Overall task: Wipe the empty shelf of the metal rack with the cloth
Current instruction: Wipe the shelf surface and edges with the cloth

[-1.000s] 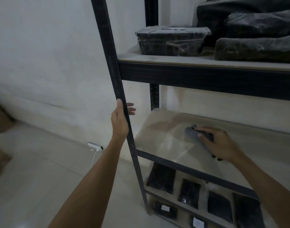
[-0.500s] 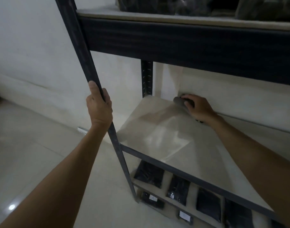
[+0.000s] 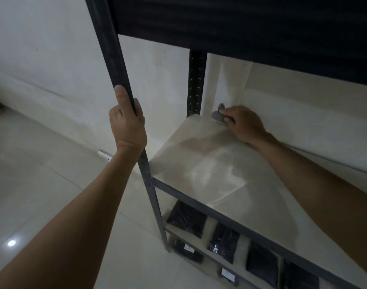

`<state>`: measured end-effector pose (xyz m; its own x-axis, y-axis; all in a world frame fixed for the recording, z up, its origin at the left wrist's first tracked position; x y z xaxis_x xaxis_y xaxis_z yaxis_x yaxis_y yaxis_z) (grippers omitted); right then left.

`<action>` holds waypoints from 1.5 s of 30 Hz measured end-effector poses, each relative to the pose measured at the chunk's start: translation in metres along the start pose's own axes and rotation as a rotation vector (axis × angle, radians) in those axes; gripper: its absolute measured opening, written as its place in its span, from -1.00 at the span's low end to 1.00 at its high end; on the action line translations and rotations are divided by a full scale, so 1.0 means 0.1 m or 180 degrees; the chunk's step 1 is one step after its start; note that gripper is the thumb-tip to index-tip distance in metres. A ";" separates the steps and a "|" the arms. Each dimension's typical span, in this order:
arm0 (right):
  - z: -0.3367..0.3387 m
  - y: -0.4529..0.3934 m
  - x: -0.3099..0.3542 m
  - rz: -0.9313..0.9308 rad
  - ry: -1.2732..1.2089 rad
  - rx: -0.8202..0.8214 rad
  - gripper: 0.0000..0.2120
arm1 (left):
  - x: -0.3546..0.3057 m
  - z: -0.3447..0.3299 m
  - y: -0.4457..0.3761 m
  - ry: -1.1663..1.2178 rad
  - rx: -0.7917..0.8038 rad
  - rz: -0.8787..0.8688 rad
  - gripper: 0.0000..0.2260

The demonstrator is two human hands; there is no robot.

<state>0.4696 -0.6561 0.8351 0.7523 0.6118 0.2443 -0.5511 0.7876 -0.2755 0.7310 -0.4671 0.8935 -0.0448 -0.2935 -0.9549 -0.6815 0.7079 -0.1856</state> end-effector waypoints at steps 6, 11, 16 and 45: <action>-0.29 0.09 0.07 0.0166 -0.0986 0.0727 -0.68 | -0.01 0.00 -0.01 0.0039 0.0009 -0.0028 -0.45; -0.12 -0.02 -0.09 -0.0022 -0.0784 0.0142 -0.69 | -0.01 -0.02 0.01 0.0059 0.0001 -0.0008 -0.46; -0.32 0.15 0.02 -0.0030 -0.1184 0.0335 -0.71 | -0.03 0.00 0.01 0.0026 -0.0005 -0.0036 -0.48; -0.55 -0.42 0.47 0.0917 -0.1251 0.0782 -0.71 | 0.04 -0.01 -0.02 0.0214 -0.0048 0.0009 -0.47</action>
<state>0.5475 -0.6643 0.8071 0.3927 0.7494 0.5331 -0.8186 0.5490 -0.1687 0.7318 -0.4704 0.8907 -0.0955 -0.3343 -0.9376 -0.6923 0.6991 -0.1788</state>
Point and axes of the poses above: each hand's wrist, its own y-axis away from the middle knuckle, its own z-axis out of the back of the hand, x = y × z, the point moved 10 cm from there along -y, towards the middle knuckle, and after that the axes turned 4 degrees about z, right-handed, at the moved point
